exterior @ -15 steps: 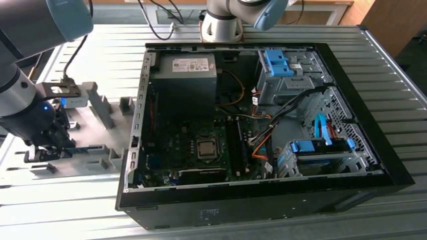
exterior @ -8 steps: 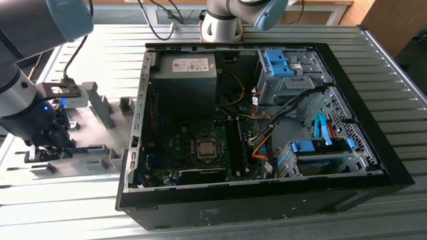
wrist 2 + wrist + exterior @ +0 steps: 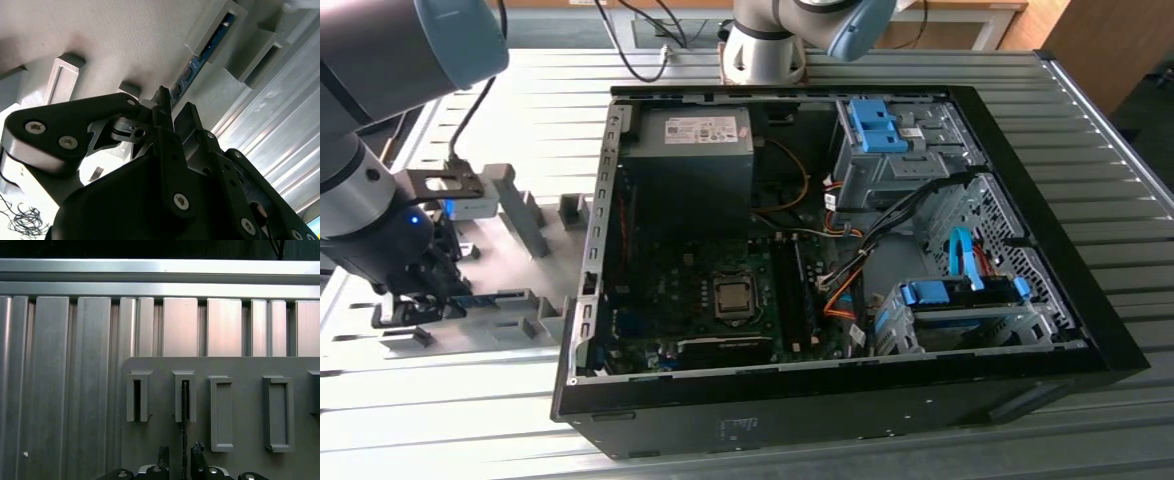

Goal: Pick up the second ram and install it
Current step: 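Pick up the second ram and move it above second insertion slot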

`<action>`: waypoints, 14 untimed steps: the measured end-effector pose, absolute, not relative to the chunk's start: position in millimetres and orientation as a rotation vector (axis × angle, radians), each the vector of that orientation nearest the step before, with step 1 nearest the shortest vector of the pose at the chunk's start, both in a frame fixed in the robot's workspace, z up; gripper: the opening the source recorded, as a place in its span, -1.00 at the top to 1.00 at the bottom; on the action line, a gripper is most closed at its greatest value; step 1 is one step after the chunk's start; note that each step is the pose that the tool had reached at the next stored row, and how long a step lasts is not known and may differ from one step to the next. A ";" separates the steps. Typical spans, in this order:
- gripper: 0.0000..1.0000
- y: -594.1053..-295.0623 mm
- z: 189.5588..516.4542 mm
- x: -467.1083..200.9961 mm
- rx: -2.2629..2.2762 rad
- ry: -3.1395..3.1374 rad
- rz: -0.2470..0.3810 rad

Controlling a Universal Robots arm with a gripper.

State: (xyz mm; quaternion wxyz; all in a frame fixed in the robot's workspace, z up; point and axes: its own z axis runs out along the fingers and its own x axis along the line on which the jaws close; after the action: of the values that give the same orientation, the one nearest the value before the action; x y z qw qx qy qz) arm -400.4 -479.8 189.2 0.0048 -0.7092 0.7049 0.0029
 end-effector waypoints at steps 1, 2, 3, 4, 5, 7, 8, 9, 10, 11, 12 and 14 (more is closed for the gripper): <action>0.38 -479.7 189.1 -400.4 -2.221 2.208 0.009; 0.40 -479.7 188.9 -400.4 -2.221 2.208 0.009; 0.40 -479.7 188.7 -400.6 -2.221 2.208 0.009; 0.55 -479.7 188.5 -400.7 -2.221 2.208 0.009; 0.55 -479.7 188.3 -400.9 -2.221 2.208 0.009; 0.55 -479.7 187.9 -401.7 -2.220 2.208 0.009; 0.55 -479.7 187.8 -402.6 -2.220 2.209 0.009; 0.55 -479.7 187.6 -403.3 -2.219 2.210 0.009; 0.55 -479.6 187.5 -403.3 -2.218 2.211 0.009; 0.55 -479.5 187.3 -403.3 -2.217 2.212 0.009; 0.55 -479.5 187.2 -403.4 -2.216 2.213 0.009; 0.55 -479.0 186.7 -403.4 -2.215 2.214 0.009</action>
State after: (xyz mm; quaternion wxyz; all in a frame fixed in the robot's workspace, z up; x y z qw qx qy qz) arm -403.4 -479.0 186.7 0.0051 -0.7073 0.7069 0.0028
